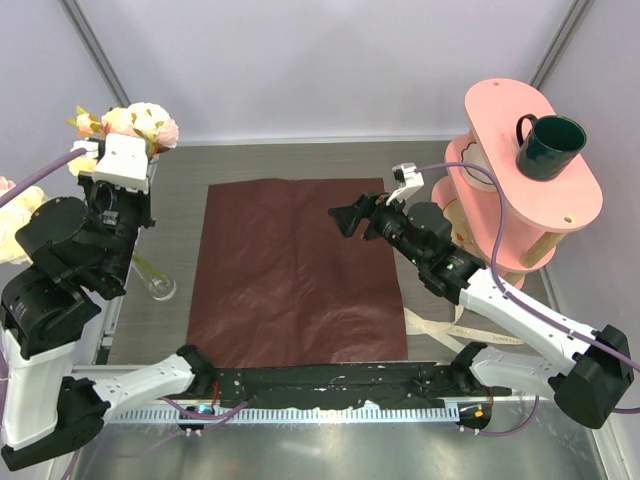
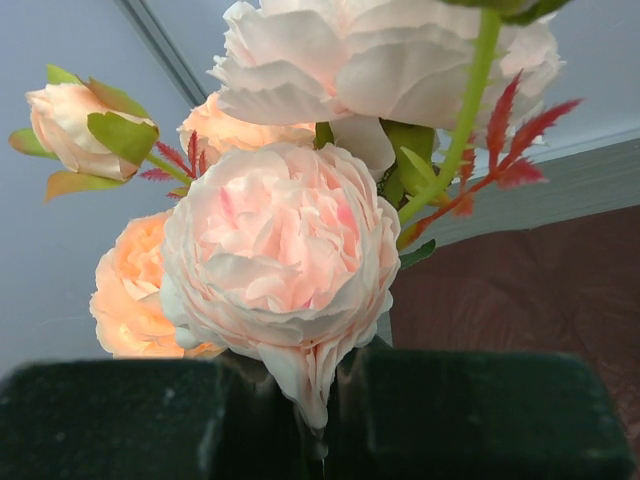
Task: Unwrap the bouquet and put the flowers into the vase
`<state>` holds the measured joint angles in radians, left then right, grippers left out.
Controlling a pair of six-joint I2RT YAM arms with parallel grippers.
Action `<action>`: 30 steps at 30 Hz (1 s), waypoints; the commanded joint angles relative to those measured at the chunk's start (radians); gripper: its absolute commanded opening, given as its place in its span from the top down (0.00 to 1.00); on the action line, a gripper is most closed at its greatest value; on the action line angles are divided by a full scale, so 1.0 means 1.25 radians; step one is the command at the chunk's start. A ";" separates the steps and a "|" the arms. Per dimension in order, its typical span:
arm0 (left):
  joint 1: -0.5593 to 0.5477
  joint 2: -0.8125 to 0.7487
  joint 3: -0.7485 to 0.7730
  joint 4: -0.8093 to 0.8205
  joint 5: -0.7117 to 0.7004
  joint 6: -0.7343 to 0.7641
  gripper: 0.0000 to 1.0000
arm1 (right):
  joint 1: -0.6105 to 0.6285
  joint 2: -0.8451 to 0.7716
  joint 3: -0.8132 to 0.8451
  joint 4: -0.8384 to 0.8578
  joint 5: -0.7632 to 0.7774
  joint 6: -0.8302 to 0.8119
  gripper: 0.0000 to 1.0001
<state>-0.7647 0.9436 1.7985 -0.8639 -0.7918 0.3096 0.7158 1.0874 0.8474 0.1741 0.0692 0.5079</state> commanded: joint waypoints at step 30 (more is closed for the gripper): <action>-0.002 -0.146 -0.257 0.303 -0.191 0.008 0.93 | -0.011 0.003 -0.015 0.056 -0.019 0.012 0.12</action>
<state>-0.7647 0.7963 1.4746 -0.5709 -0.9859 0.3225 0.7086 1.0874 0.8257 0.1802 0.0574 0.5110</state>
